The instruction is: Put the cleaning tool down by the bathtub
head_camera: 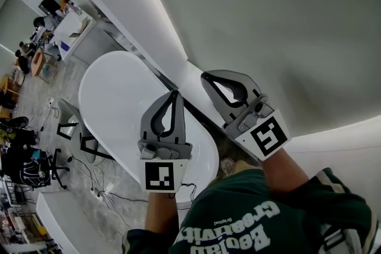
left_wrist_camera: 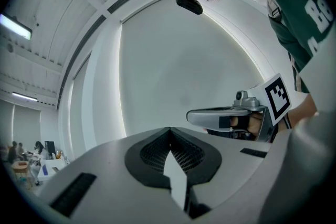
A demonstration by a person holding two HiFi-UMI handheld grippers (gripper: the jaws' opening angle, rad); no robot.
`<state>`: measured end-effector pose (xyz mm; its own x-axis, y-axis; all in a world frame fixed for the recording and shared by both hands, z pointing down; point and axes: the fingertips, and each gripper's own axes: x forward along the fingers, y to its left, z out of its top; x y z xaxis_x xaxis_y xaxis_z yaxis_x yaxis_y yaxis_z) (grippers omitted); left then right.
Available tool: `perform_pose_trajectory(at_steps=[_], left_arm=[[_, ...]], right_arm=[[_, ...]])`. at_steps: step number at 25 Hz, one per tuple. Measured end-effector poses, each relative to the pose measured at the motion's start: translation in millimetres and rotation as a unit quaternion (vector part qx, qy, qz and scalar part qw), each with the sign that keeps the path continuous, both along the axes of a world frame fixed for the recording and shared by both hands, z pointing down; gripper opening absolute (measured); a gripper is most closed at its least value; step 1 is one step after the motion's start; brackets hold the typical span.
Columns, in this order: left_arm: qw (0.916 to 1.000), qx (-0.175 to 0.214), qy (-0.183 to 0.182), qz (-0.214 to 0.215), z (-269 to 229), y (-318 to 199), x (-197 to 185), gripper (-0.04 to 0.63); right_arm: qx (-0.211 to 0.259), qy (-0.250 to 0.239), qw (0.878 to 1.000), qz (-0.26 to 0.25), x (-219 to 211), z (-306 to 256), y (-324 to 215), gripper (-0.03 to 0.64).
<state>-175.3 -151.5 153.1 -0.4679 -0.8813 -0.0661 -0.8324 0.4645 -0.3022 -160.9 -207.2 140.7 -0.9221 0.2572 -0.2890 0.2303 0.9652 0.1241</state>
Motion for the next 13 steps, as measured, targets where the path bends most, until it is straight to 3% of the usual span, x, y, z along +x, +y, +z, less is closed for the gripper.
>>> perform_pose_trajectory(at_steps=[13], left_arm=[[1.0, -0.005, 0.001, -0.002, 6, -2, 4, 0.005]], right_arm=[[-0.004, -0.006, 1.0, -0.002, 2, 5, 2, 0.015]])
